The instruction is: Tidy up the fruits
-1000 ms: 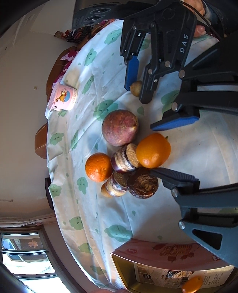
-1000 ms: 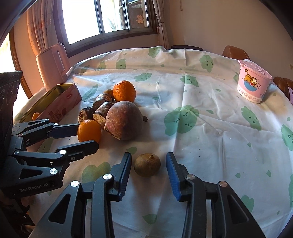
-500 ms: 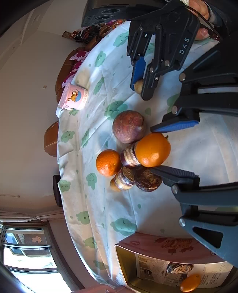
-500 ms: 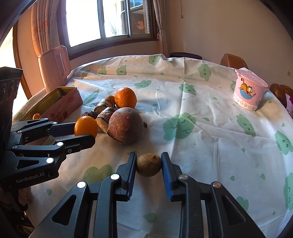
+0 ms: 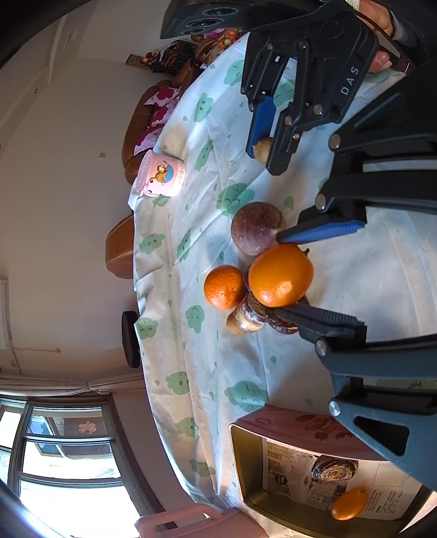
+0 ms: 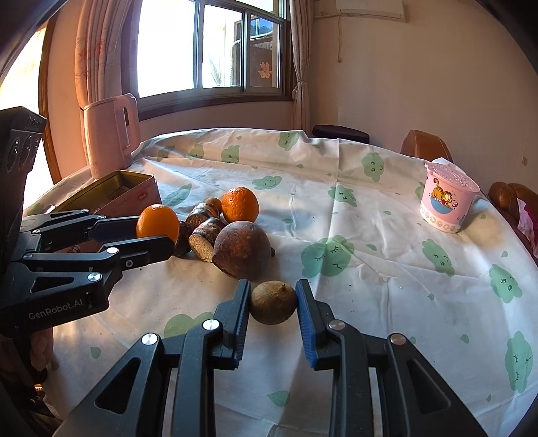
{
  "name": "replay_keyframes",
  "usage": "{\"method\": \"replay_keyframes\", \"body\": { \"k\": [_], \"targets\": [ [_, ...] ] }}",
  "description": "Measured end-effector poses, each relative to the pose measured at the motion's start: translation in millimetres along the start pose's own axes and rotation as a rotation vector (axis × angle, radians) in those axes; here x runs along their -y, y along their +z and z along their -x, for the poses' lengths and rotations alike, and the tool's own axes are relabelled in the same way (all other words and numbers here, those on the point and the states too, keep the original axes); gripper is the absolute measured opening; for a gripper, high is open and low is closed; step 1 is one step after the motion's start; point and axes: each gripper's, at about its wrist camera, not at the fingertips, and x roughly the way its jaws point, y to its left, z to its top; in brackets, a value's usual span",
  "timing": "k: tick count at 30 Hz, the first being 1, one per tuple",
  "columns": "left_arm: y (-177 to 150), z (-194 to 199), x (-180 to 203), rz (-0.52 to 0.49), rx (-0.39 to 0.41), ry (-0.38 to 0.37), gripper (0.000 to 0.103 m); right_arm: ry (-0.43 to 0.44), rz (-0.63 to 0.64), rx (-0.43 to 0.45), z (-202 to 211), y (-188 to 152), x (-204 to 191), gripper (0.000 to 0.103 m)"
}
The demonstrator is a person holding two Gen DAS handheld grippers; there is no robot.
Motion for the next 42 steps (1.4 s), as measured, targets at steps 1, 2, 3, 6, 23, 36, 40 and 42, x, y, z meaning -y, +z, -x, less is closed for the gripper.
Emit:
{"method": "replay_keyframes", "body": {
  "k": [1,2,3,6,23,36,40,42],
  "targets": [
    [0.0,0.7,-0.4,0.001,0.005,0.004,0.038,0.001,0.002,0.005,1.0,-0.2,-0.6,0.029],
    [-0.3,2.1,-0.5,0.003,0.011,0.008,0.038,0.000,0.004,0.009,1.6,-0.2,-0.7,0.029],
    [-0.4,3.4,-0.4,0.003,0.017,0.012,0.038,0.000,0.005,0.015,2.7,-0.4,-0.8,0.029],
    [-0.5,7.0,0.3,0.001,0.036,0.025,0.038,0.001,0.005,0.031,5.6,-0.7,-1.4,0.029],
    [-2.4,19.3,-2.0,0.013,0.099,0.058,0.038,0.001,0.005,0.086,15.0,-1.7,-1.7,0.029],
    [-3.4,28.5,-3.8,0.025,0.148,0.074,0.038,-0.005,0.005,0.135,23.3,-3.6,-2.4,0.029],
    [-4.4,31.9,-4.5,0.028,0.162,0.079,0.038,-0.007,0.004,0.148,25.7,-4.4,-2.2,0.029],
    [-4.7,33.5,-5.1,0.032,0.170,0.082,0.038,-0.008,0.003,0.155,26.9,-4.7,-2.3,0.029]
  ]
}}
